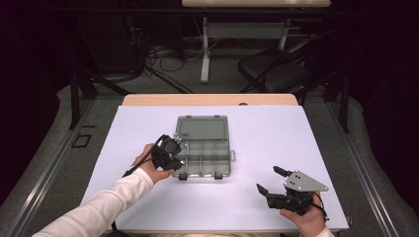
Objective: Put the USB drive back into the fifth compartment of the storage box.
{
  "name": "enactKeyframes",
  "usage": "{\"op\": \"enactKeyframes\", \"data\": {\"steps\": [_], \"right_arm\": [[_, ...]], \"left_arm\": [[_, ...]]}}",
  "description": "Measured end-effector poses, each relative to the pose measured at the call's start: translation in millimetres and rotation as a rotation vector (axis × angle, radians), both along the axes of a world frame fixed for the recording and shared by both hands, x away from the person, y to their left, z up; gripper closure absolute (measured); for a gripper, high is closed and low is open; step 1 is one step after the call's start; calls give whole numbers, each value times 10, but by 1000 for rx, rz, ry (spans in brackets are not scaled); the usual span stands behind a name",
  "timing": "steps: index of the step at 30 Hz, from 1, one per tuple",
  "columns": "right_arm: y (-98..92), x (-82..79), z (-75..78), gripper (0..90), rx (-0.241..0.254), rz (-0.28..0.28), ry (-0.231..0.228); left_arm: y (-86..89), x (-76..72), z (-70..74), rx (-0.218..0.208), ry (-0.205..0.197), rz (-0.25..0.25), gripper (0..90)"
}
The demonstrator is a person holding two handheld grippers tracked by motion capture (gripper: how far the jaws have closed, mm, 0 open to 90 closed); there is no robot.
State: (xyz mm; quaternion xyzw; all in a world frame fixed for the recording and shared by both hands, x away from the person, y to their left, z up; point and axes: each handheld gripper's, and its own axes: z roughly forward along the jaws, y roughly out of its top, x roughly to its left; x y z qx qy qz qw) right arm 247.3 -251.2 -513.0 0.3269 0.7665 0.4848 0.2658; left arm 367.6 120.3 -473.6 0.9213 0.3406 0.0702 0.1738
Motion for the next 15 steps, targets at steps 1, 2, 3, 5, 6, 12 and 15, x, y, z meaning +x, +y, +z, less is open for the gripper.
{"op": "enactKeyframes", "data": {"steps": [1, 2, 3, 5, 6, 12, 15], "right_arm": [[0, 3, -1, 195, 2, -1, 2], [-2, 5, -2, 195, 3, -1, 3], [-3, 5, -2, 195, 2, -1, 3], [-8, 2, -3, 194, 2, -1, 3], [-12, -1, -4, 195, 0, -2, 0], [-13, -21, 3, 195, -2, -3, -4], [-15, -25, 2, 194, -7, -3, -3]], "left_arm": [[3, 15, -9, 2, 3, 2, 790], [5, 30, -17, 4, 3, 5, 790], [7, 45, -25, 8, 5, 5, 790], [7, 70, -42, 14, 6, 9, 790], [7, 81, -50, 16, 6, 10, 790], [-7, 113, -82, 22, 14, 8, 790], [-21, 120, -94, 28, 18, 2, 790]]}}
